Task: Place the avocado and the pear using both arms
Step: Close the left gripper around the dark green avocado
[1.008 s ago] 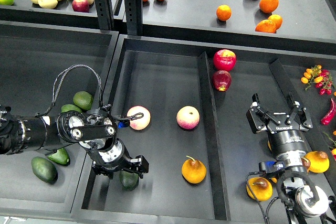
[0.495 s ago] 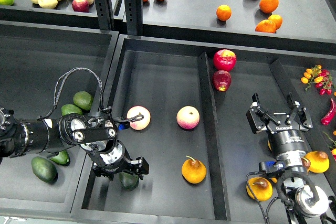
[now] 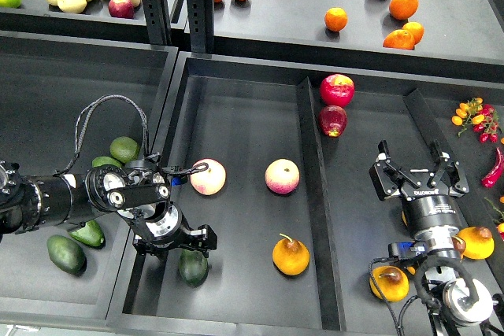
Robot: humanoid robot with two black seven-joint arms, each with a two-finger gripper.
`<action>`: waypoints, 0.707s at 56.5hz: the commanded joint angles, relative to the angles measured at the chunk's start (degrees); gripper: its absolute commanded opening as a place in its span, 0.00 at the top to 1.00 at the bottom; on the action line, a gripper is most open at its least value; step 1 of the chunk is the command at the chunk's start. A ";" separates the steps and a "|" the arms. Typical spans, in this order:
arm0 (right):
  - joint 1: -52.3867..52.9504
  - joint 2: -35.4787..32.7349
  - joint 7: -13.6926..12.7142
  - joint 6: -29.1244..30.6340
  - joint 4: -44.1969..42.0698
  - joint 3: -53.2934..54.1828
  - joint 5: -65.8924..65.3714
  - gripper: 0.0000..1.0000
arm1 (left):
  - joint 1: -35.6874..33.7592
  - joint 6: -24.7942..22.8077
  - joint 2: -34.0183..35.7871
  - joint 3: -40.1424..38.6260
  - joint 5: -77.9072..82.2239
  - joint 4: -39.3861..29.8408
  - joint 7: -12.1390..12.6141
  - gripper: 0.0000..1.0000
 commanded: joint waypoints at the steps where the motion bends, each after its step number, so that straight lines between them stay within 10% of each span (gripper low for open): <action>1: 0.00 0.00 0.00 0.00 -0.04 -0.08 0.00 0.00 | 0.47 0.01 0.00 -0.13 0.01 0.66 0.00 0.01; 40: 0.00 0.00 0.00 0.00 -0.13 -0.08 0.00 0.00 | 1.35 0.01 0.00 -0.83 -0.17 3.38 0.00 0.01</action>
